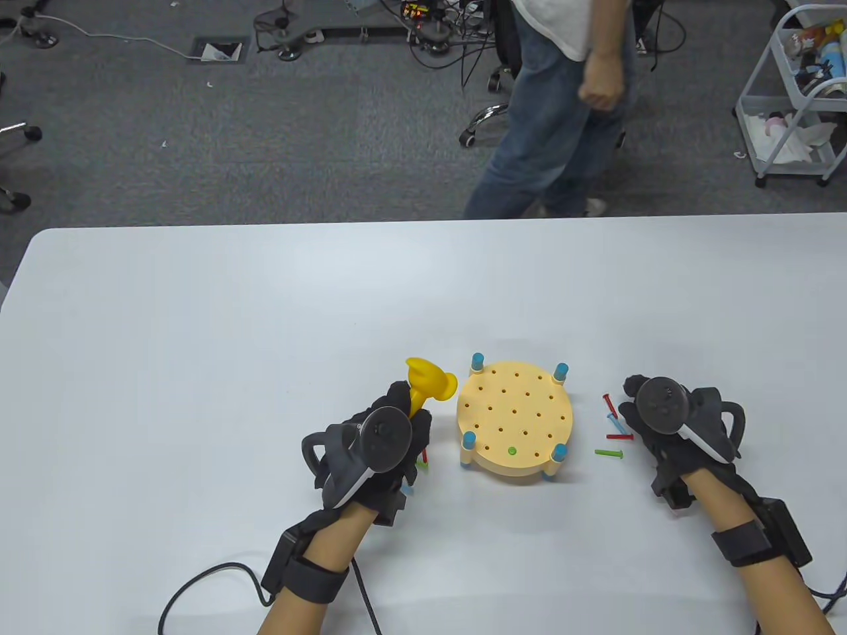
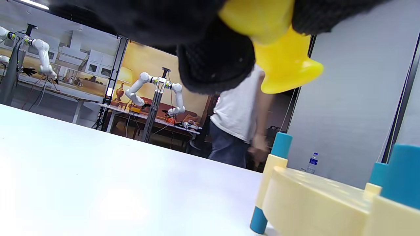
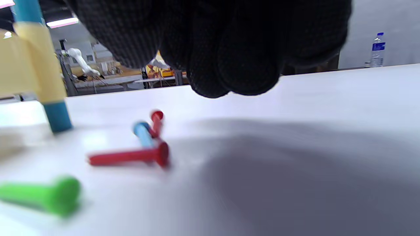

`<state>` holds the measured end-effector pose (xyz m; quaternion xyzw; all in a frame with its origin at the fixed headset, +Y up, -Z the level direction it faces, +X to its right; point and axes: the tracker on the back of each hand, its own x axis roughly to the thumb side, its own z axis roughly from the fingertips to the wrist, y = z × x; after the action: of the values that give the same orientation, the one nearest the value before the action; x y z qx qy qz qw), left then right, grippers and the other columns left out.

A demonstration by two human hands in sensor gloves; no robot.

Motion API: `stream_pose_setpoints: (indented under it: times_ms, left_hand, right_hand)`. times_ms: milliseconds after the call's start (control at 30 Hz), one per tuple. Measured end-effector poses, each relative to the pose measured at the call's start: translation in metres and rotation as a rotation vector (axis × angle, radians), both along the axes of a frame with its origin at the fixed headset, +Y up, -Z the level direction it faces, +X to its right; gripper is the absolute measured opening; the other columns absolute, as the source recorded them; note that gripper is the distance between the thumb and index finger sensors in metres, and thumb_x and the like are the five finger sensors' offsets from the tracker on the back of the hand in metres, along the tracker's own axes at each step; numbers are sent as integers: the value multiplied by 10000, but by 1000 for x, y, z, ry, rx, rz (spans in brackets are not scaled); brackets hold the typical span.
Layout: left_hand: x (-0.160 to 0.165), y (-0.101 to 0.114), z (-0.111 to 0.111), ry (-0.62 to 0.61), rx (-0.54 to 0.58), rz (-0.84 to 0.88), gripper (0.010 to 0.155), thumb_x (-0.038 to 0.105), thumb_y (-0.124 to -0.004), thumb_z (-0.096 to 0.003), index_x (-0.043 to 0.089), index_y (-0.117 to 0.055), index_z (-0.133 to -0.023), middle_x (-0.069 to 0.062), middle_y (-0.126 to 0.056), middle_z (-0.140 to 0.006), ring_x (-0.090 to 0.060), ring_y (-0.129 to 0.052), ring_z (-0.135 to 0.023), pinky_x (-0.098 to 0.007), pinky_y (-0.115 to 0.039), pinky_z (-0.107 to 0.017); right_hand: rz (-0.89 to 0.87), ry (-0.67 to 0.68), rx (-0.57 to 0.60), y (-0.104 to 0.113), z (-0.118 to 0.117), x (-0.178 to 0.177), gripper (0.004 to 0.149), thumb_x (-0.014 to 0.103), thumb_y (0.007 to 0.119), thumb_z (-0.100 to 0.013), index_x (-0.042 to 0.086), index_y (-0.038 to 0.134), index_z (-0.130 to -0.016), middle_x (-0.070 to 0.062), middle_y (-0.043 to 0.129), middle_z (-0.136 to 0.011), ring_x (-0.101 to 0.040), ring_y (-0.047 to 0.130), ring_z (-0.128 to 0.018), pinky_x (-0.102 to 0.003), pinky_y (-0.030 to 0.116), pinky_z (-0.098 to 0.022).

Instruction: Hammer toy nails into tap bench

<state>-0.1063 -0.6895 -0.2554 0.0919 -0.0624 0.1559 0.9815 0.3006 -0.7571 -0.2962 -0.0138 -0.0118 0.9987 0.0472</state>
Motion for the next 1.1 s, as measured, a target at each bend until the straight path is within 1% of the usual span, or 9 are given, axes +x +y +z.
stream_pose_setpoints:
  times_ms: [133, 267, 367, 533, 733, 867, 933, 1033, 1100]
  left_hand:
    - [2, -3, -1, -4, -17, -18, 641, 539, -689, -378, 171, -674, -902, -50, -992, -539, -142, -921, -97, -343, -804, -113]
    - [1, -7, -3, -2, -42, -35, 641, 539, -689, -378, 173, -674, -903, -51, -991, -544, -144, -922, -102, -344, -805, -117]
    - [-1, -8, -4, 3, -48, -30, 641, 539, -689, -378, 172, -673, -904, -51, -991, -544, -144, -922, -104, -344, -804, -118]
    - [-3, -8, -4, 13, -39, -53, 642, 540, -688, -379, 167, -675, -901, -51, -992, -541, -142, -922, -99, -342, -805, -115]
    - [-1, -7, -2, 1, -23, -55, 643, 539, -689, -378, 166, -670, -903, -51, -990, -544, -142, -923, -102, -342, -806, -117]
    - [1, -4, -2, -23, -1, -25, 644, 539, -691, -375, 169, -671, -902, -50, -990, -544, -143, -923, -102, -343, -805, -118]
    - [2, -4, -1, -33, 2, -20, 644, 540, -690, -375, 169, -670, -902, -49, -990, -544, -142, -923, -103, -343, -806, -118]
    - [6, -5, 0, -47, 19, -36, 642, 540, -690, -376, 170, -670, -901, -48, -989, -545, -141, -923, -103, -342, -806, -118]
    - [9, -5, 2, -56, 41, -51, 643, 540, -689, -375, 170, -671, -901, -47, -990, -544, -141, -923, -102, -342, -806, -117]
  right_hand:
    - [-30, -57, -42, -4, -21, -12, 517, 415, 744, -427, 193, 757, -894, -72, 928, -766, -257, 954, -560, -429, 792, -471]
    - [176, -150, -189, -11, -46, -37, 552, 450, 785, -387, 188, 776, -872, -36, 962, -680, -210, 982, -476, -386, 825, -414]
    - [310, -164, -152, -14, -53, -49, 541, 437, 811, -356, 196, 813, -840, -16, 985, -604, -167, 1002, -413, -350, 854, -364]
    - [307, -145, -191, -13, -56, -52, 533, 366, 831, -369, 166, 808, -863, -43, 988, -604, -163, 1010, -412, -346, 864, -366]
    - [150, -128, -233, -12, -62, -40, 597, 359, 797, -380, 72, 764, -902, -97, 963, -601, -168, 966, -389, -384, 857, -392]
    - [-221, -100, -71, 21, -48, -20, 456, 354, 708, -425, 162, 827, -820, -79, 925, -589, -181, 922, -396, -408, 821, -397]
    - [-308, -66, 18, 44, -36, -19, 437, 369, 712, -423, 181, 823, -801, -60, 927, -582, -171, 927, -388, -396, 825, -388]
    - [-387, 87, 112, 75, -11, -35, 426, 386, 754, -415, 201, 817, -793, -32, 943, -590, -157, 950, -389, -378, 841, -383]
    - [-403, 227, 105, 81, 2, -59, 423, 390, 785, -401, 212, 828, -781, -23, 960, -590, -155, 970, -388, -373, 851, -378]
